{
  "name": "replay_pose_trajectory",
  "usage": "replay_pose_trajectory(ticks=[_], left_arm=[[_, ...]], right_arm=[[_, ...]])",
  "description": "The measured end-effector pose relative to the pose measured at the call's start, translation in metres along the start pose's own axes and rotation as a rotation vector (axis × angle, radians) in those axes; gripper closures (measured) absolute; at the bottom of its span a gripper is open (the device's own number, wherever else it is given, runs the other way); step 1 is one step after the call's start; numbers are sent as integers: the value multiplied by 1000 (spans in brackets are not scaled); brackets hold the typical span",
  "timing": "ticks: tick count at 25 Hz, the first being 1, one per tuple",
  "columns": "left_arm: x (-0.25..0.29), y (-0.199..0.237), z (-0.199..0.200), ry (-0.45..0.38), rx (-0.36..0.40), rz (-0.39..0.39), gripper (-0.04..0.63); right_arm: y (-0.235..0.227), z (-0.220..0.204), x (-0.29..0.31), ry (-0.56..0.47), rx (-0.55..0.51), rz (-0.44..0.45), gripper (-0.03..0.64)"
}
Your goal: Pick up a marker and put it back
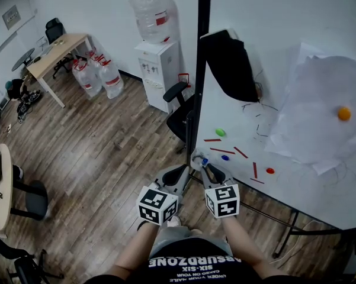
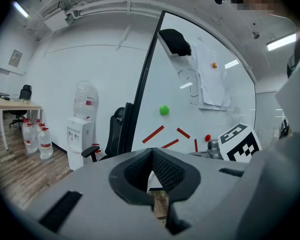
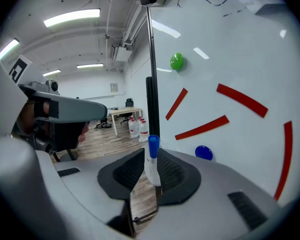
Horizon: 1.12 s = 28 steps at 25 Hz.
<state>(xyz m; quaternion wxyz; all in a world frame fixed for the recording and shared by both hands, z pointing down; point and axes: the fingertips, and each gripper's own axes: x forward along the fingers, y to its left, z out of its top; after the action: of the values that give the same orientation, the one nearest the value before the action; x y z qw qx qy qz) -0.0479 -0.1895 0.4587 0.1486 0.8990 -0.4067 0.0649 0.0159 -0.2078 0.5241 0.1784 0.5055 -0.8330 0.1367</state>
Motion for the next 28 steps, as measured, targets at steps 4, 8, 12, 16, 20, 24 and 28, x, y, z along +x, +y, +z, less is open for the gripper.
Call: replay_pose_trajectory(ticks=[4,8,12,16,20,24,28], left_arm=[[3,-4,1,-3,1,-5,589],[4,-9,2,-3,4,-8,589],[5,-13,1,-3,6,-10,589],[6,-19,4,-9,10,-18,588],[6,-24,5,-10,15,-24,589],[5,-27,5,-10,17,-26,589],[6,-31,6,-16,16,-29,588]], right_arm=[[1,7,-7,-23,11,12,545],[2,17,-17,-64,31,25,579],[5,27,-28,-101,35,40,602],[6,33,-38,-130,39,52,618],[9,38,-45,-145,54,65,618],[13,41,-51,-150,52,79,618],[15,44,-57,-159,44,86,618]])
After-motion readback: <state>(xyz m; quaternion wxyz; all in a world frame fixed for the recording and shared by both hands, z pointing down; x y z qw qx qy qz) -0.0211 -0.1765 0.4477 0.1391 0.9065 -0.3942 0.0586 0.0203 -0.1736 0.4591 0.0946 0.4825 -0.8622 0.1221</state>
